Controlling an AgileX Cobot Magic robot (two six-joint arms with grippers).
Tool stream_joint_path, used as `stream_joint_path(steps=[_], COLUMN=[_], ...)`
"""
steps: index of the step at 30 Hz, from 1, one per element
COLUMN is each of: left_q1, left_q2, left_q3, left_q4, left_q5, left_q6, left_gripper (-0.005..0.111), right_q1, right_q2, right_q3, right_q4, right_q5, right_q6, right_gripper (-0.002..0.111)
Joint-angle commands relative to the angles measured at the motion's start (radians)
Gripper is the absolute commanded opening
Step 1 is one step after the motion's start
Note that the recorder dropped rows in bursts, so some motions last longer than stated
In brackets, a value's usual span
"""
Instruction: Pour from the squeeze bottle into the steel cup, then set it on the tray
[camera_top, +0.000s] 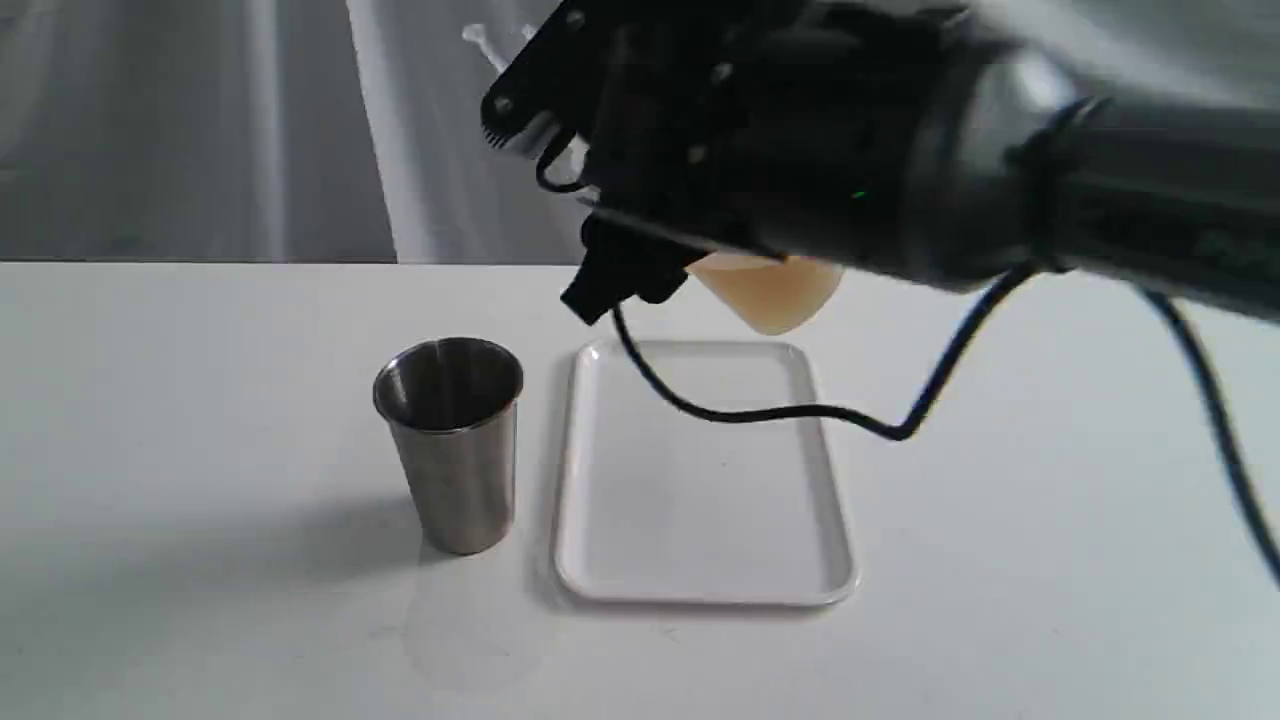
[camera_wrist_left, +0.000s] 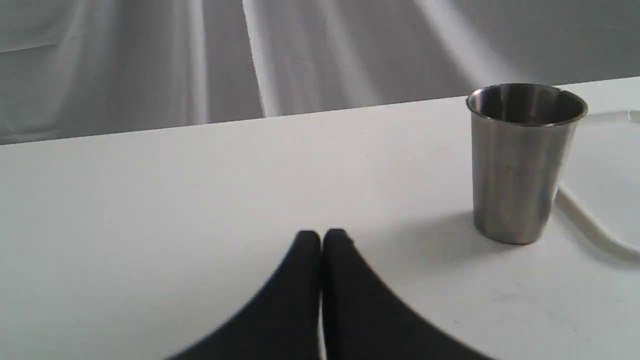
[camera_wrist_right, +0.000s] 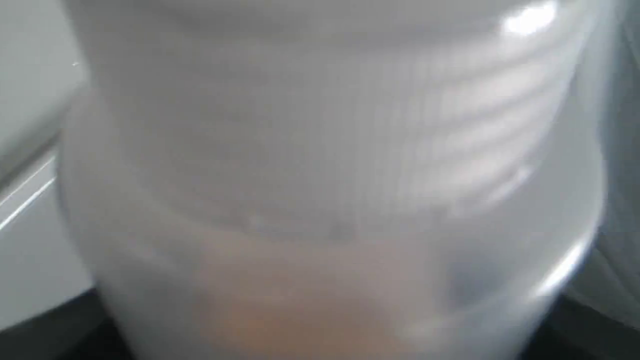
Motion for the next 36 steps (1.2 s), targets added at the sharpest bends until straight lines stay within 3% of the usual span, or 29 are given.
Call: stream_joint_path(steps=[1,18,36], left_q1=[-0.006,-0.006,-0.006], left_q2=[-0.003,-0.003,-0.003], left_q3=[0.004,0.004,0.004], left_q4=[-0.001,-0.001,-0.001], left_q5=[-0.007,-0.007,-0.007], left_q6=[-0.002,-0.002,-0.005], left_gripper=[0.0,0.0,0.0], right_q1=[0.037,0.066,0.118], right_q2=[0.07,0.138,0.187], right_q3=[-0.063,-0.068,-0.068], right_q4=[-0.11,-0.191,-0.352], right_q5=[0.037,0.027,0.134], right_q6=[0.006,-0.071,-0.002], right_gripper=[0.014,0.014,0.014])
